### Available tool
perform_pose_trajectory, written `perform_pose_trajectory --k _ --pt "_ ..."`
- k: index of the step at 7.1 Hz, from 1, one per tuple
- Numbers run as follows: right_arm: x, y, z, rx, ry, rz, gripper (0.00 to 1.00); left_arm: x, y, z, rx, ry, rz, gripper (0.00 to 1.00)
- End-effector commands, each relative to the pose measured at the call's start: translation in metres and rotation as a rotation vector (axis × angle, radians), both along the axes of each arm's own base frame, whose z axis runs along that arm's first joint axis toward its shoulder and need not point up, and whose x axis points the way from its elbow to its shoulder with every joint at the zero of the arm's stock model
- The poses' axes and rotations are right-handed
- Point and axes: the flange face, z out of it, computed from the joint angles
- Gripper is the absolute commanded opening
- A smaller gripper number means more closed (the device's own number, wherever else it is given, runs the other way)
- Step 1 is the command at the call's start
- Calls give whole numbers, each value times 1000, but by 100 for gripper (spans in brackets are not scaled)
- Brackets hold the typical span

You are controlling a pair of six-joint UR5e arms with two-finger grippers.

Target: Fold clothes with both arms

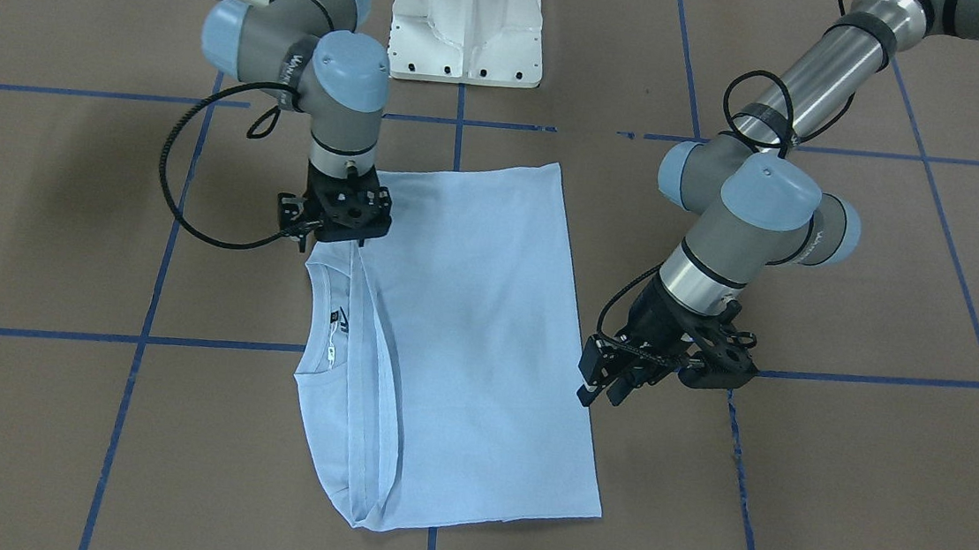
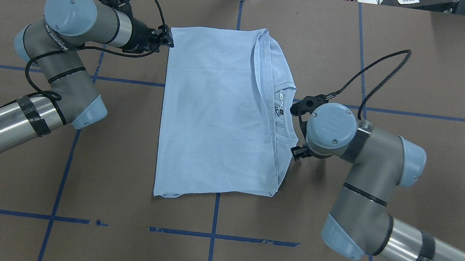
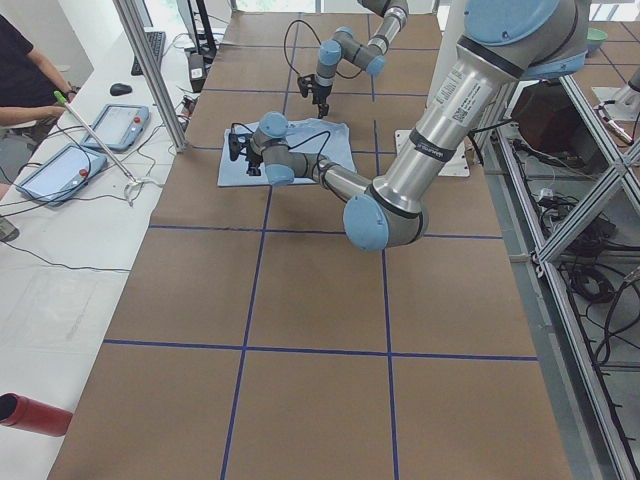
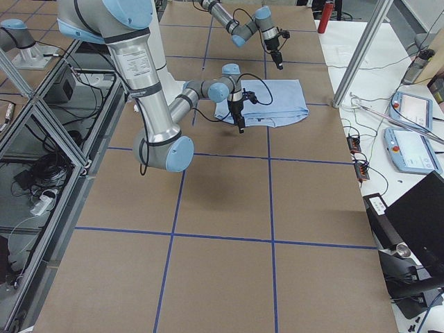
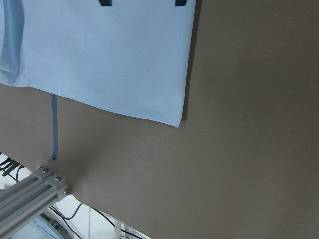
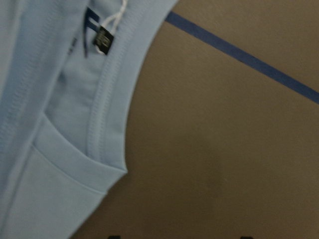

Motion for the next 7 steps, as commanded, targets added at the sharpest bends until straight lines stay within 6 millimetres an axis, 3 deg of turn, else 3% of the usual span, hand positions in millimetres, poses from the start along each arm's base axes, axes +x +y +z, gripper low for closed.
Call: perform_pose_trajectory --k 1,2,3,4,6,7 --pt "1 -15 -46 16 -20 13 85 -1 1 -3 5 5 1 52" --pt "-42 -44 -87 -22 -36 82 85 -3 4 -8 11 11 2 53" --pt "-73 -73 -114 -41 -28 112 85 -3 4 -9 12 13 2 52" --pt "-84 -93 -121 -58 -17 144 85 -2 5 -8 11 12 4 53" --pt "-119 -145 -118 -64 -40 202 85 -2 5 -8 10 12 5 53" --pt "-115 -158 -111 -71 -23 209 85 -2 5 -8 10 12 5 52"
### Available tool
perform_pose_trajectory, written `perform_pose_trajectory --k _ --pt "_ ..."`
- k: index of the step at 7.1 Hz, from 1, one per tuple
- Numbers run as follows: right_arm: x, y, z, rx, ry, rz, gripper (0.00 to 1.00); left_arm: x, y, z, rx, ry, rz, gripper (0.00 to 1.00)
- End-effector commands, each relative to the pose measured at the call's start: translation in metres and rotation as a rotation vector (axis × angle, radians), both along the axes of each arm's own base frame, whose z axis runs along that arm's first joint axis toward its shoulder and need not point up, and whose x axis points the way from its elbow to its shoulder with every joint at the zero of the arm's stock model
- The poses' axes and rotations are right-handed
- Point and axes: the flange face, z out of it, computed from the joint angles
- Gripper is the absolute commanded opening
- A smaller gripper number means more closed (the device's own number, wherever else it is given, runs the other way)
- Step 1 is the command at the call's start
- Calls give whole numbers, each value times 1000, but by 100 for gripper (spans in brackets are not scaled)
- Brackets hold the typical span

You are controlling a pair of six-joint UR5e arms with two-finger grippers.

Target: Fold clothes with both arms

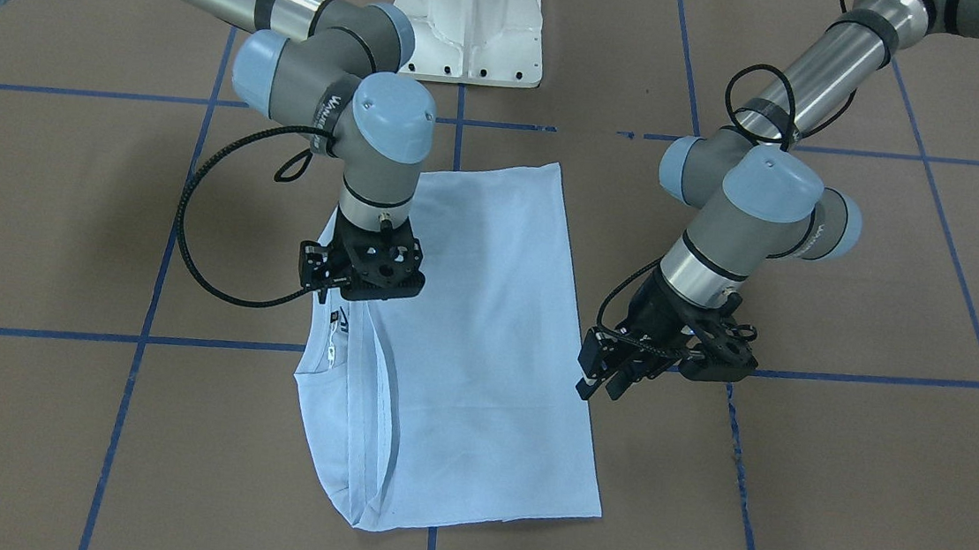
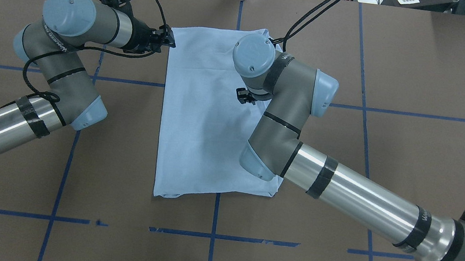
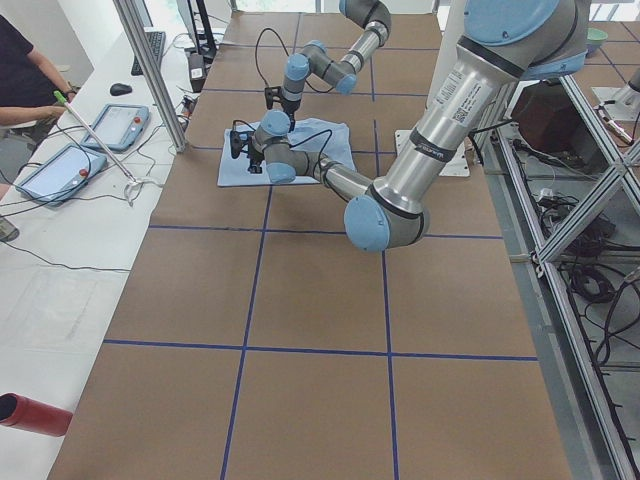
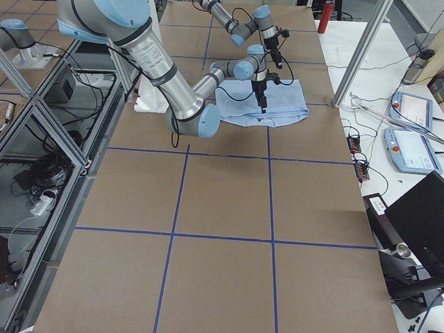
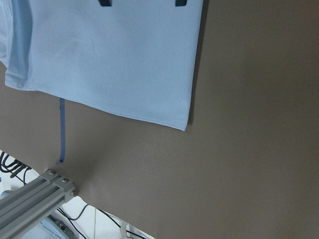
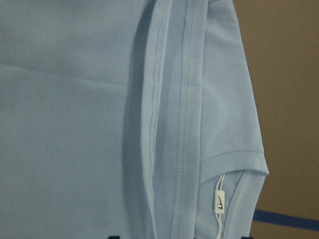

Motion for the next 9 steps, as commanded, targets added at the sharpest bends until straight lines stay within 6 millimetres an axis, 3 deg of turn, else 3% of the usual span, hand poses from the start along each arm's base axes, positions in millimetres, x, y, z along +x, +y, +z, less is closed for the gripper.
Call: perform_pose_trajectory --k 1,2,3,4,5,6,9 --pt "-11 -32 29 -7 8 24 86 0 0 -1 0 2 0 53" --pt "6 -57 45 12 0 33 86 0 0 -1 0 2 0 52" --pt "47 -89 47 19 -11 -14 86 0 0 -1 0 2 0 53" --pt "72 -94 48 17 -33 -6 85 -1 2 -5 2 10 -1 53" --pt "77 -80 14 -22 -69 -4 85 -3 3 -10 -11 23 -6 52" --pt "81 -43 -14 -82 -147 109 86 -3 5 -15 -12 22 -5 52" --pt "93 116 -19 -274 -390 423 87 -4 6 -20 -19 15 -5 52"
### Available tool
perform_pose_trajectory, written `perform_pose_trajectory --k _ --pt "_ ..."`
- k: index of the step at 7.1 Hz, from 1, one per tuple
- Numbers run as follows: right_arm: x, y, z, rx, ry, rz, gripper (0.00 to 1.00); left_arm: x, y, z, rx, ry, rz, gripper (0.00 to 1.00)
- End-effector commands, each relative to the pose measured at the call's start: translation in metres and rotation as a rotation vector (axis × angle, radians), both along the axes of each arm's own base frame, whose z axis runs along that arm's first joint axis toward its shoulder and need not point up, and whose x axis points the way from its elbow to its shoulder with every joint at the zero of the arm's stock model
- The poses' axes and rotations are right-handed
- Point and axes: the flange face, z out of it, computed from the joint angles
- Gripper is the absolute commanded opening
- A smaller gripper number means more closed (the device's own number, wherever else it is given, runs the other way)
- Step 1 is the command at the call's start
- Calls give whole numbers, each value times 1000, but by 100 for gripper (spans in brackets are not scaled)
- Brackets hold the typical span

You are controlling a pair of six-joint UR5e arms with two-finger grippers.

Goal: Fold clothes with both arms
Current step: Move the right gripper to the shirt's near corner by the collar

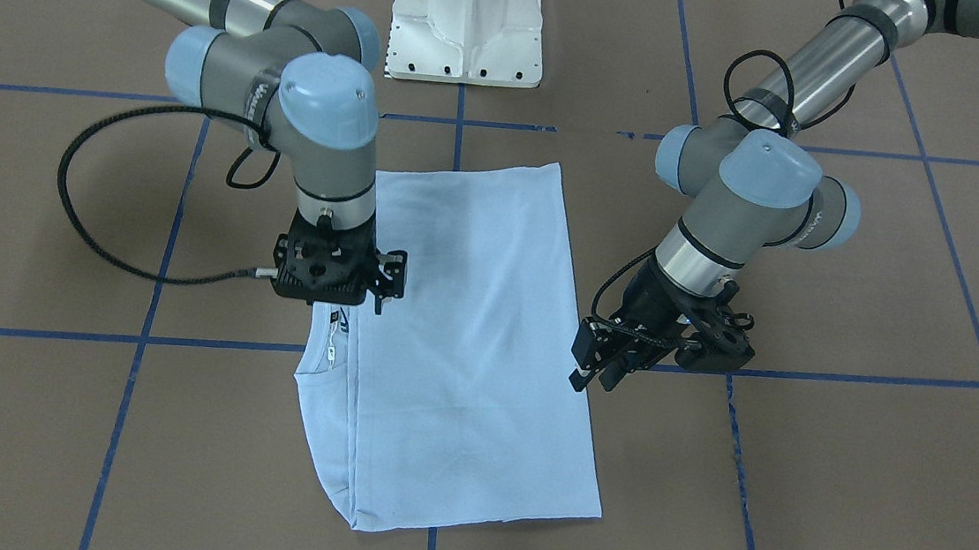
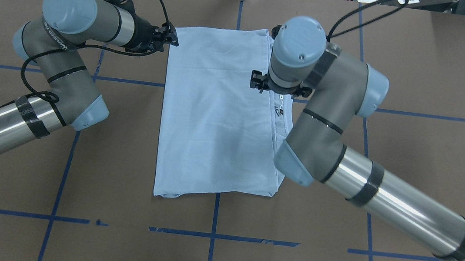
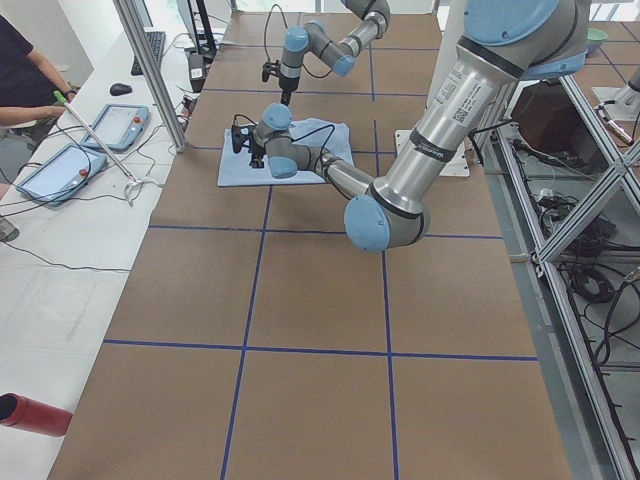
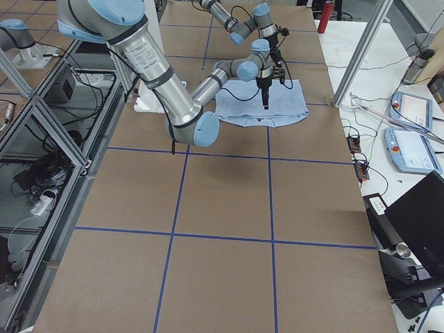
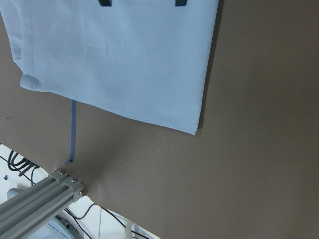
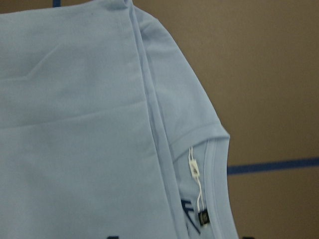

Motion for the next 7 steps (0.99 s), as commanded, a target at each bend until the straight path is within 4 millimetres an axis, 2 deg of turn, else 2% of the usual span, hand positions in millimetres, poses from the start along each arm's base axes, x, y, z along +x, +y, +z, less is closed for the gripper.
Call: perform_pose_trajectory --k 1,2,3,5,7 --pt "-6 96 3 -179 -132 242 87 1 1 -1 -2 -1 2 52" --pt "-21 122 22 -284 -159 329 87 1 1 1 -4 -4 2 52" --pt "-29 142 57 -385 -207 395 87 1 1 0 -4 -4 2 52" --pt "-36 166 84 -390 -196 367 86 4 3 0 -4 -2 4 53" --pt "-40 175 88 -383 -183 360 83 4 3 0 -4 -2 6 53"
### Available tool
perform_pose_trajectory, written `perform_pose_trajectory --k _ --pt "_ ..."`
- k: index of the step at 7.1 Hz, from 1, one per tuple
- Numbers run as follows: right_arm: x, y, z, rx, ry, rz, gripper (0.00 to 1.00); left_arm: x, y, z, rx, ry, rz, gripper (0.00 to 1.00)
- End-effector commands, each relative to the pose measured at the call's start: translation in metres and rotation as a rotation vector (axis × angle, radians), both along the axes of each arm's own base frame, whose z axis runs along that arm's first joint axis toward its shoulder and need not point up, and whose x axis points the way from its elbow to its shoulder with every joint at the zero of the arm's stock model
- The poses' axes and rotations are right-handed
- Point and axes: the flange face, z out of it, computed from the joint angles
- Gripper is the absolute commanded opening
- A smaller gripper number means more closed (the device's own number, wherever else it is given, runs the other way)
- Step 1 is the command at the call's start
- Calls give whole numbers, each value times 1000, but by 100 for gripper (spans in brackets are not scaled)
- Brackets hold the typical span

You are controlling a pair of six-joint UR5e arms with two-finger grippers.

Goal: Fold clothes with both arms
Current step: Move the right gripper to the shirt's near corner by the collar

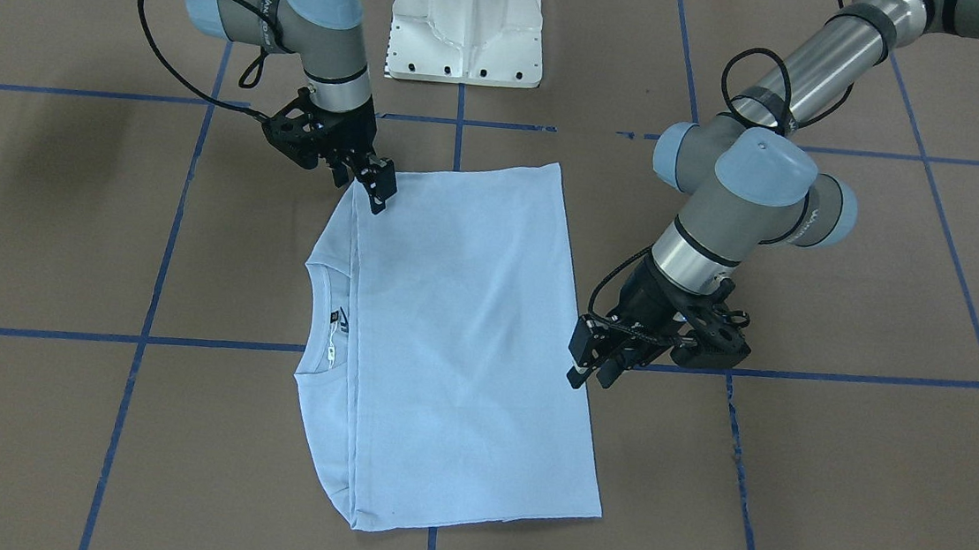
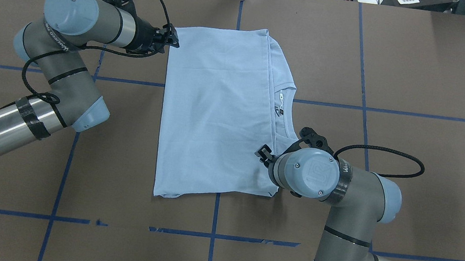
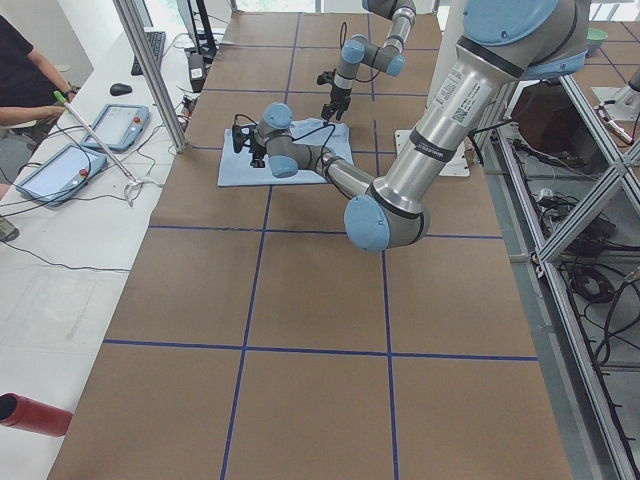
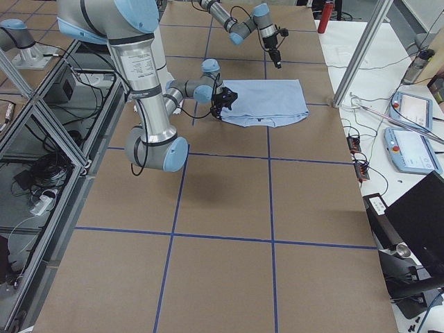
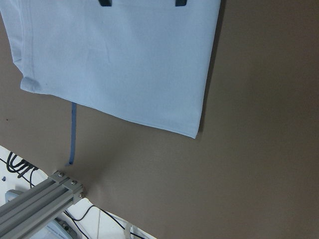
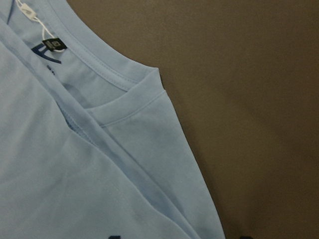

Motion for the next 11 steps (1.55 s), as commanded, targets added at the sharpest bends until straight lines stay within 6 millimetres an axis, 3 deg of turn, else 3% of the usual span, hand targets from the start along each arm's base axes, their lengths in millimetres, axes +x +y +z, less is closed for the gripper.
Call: perform_pose_trajectory --k 1,2,4,5,11 --pt "0 5 6 -2 10 -3 83 2 2 0 1 0 4 53" --pt "0 6 7 -3 11 -5 79 4 2 1 -1 -1 5 53" --pt "0 8 11 -3 19 -4 36 4 3 1 -2 0 6 53" --pt "1 8 10 -2 17 -1 0 7 5 1 -2 0 10 53" --pt "0 11 2 -2 0 -14 0 8 6 0 0 1 11 54"
